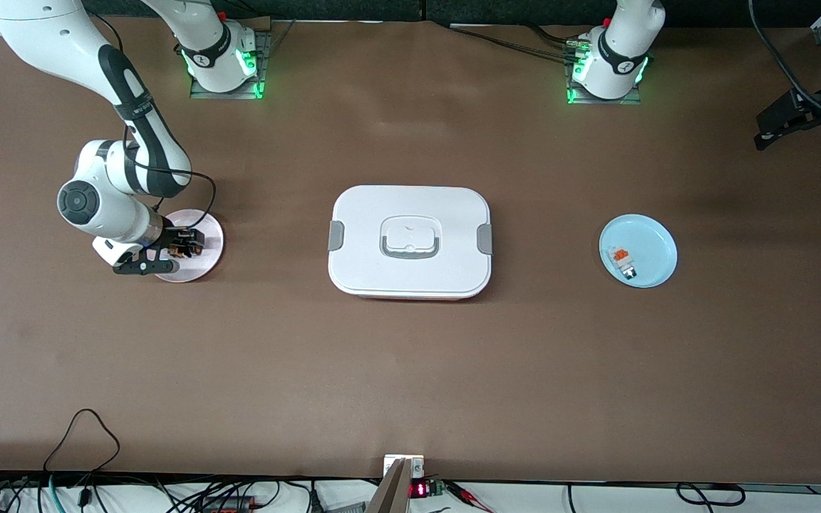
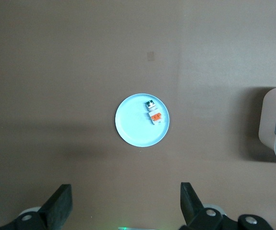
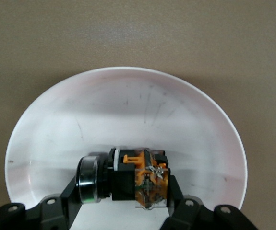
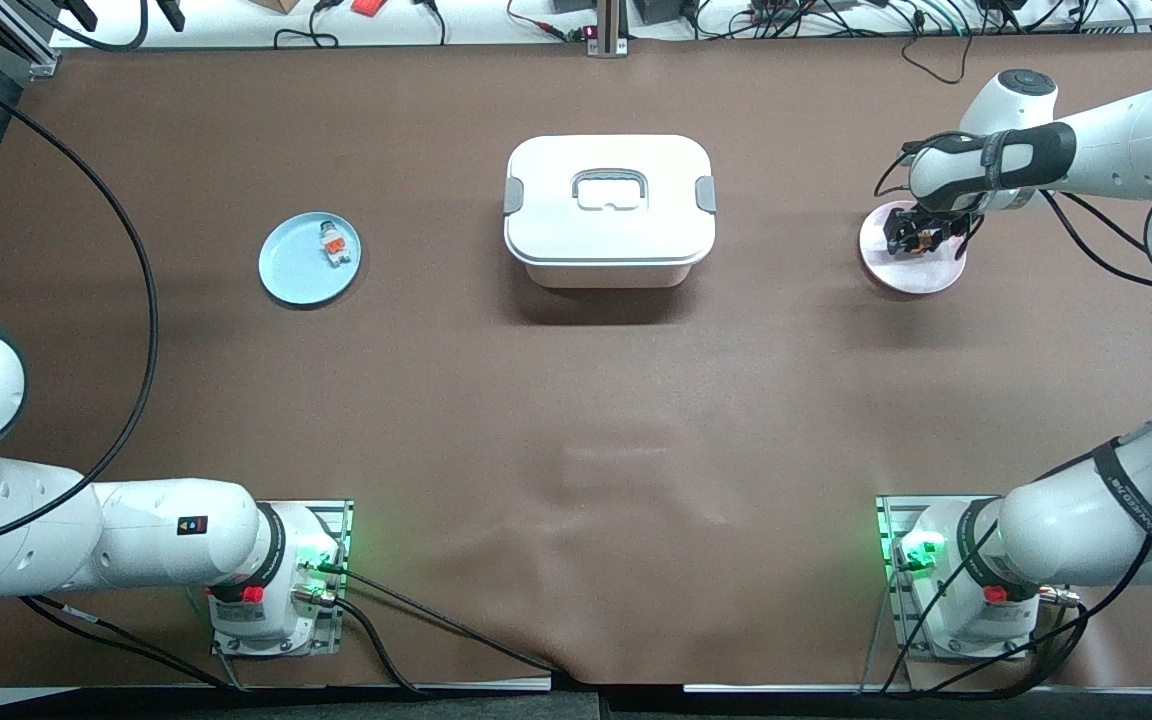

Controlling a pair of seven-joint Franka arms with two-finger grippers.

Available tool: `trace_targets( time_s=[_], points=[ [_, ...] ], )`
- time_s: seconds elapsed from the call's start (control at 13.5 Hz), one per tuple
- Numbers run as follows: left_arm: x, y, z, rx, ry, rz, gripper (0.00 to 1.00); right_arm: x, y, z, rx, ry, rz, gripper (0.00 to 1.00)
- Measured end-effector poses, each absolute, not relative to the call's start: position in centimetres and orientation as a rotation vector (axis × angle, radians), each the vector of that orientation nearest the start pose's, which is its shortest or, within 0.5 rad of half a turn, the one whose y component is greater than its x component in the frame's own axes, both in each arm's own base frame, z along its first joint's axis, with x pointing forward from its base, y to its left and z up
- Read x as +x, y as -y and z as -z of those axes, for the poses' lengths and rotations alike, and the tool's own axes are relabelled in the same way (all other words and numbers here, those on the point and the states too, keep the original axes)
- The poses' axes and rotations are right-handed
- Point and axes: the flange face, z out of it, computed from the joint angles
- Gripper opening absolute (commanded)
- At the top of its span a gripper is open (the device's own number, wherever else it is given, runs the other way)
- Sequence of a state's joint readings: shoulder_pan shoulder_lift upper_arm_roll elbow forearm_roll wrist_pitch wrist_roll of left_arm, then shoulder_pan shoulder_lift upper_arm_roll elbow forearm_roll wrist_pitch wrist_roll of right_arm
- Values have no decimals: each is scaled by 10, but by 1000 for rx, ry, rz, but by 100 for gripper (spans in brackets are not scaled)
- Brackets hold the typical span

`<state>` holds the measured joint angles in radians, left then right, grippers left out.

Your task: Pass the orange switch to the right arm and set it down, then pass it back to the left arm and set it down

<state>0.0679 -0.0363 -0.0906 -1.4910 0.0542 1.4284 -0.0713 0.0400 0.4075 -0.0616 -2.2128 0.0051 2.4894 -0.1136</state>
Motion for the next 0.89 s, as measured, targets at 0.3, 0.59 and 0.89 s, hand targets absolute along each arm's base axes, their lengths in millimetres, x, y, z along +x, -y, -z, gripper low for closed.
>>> trace_targets(
  time_s=[0.3, 0.59, 0.89],
  points=[
    [528, 7, -669, -3082, 86, -37, 99, 537, 15, -181, -3137, 226, -207, 32],
    [528, 9, -669, -3082, 80, -37, 99, 539, -3, -190, -3118, 280, -241, 30],
    [527, 6, -671, -3082, 87, -32, 99, 552, -11, -252, -3097, 299, -331, 30]
  ],
)
